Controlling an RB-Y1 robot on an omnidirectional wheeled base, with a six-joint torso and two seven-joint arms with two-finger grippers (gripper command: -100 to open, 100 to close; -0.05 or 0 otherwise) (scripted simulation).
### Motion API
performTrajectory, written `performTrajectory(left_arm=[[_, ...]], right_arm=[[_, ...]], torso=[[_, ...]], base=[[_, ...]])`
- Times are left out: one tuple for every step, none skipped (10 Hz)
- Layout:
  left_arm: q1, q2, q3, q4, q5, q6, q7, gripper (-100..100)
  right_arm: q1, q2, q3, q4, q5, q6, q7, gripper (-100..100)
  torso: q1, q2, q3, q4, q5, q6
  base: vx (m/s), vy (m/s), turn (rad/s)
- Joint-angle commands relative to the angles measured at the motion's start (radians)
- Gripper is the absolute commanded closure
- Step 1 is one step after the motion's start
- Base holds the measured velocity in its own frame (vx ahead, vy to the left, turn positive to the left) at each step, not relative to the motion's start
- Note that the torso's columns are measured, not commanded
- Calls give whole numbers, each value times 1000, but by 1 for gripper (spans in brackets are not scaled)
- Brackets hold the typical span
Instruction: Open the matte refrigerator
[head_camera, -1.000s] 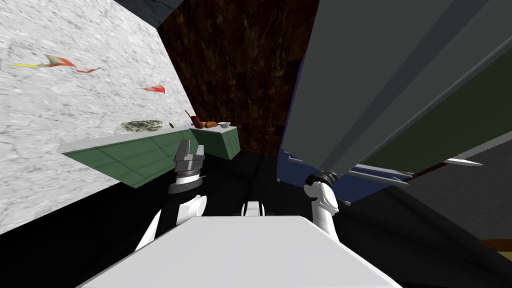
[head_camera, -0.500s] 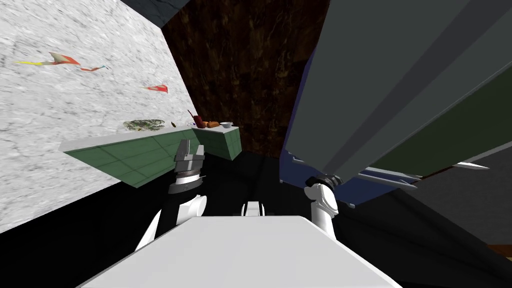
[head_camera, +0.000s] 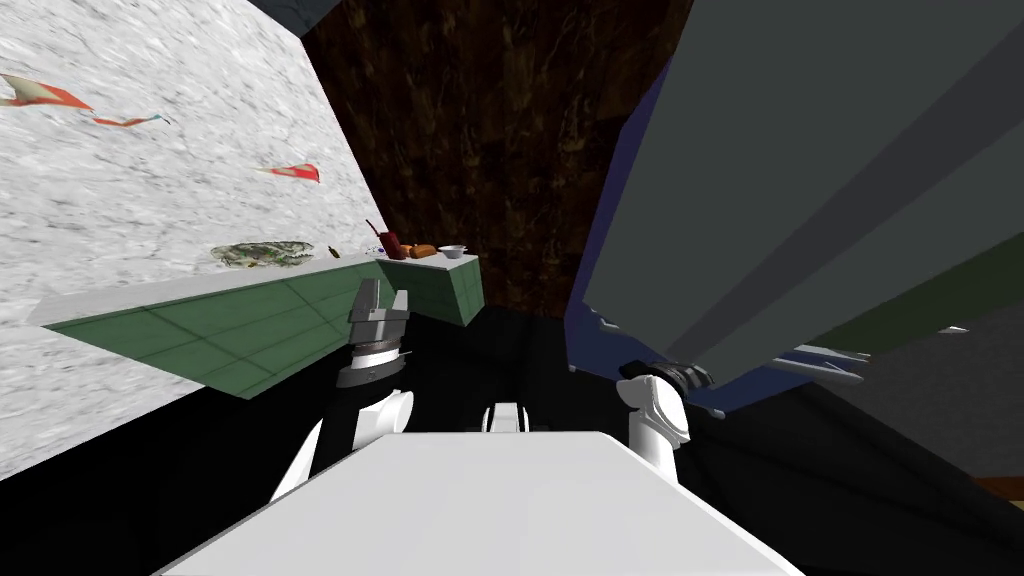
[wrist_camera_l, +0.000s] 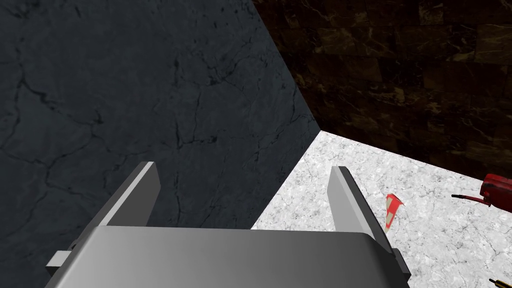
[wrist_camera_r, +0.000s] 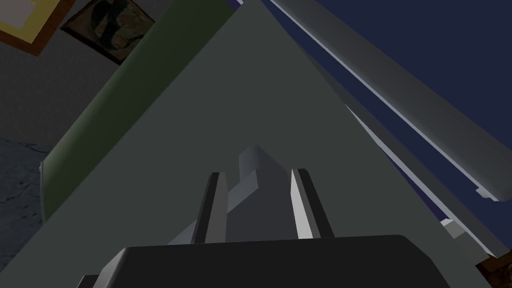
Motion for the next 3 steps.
performTrajectory(left_arm=[[0,0,0,0,0,0,0,0],[0,0,0,0,0,0,0,0],[0,0,0,0,0,0,0,0]], right_arm=[[0,6,-37,-29,30,31,-21,100],[3,11,-53,-39,42,46,-29,100],[6,16,-70,-48,53,61,-36,100]], torso=[[5,-2,-1,-1,1,1],[8,-1,-1,-2,1,2],[8,-2,-2,-1,3,2]], base=[[150,293,-52],[211,295,-64],[186,272,-71]])
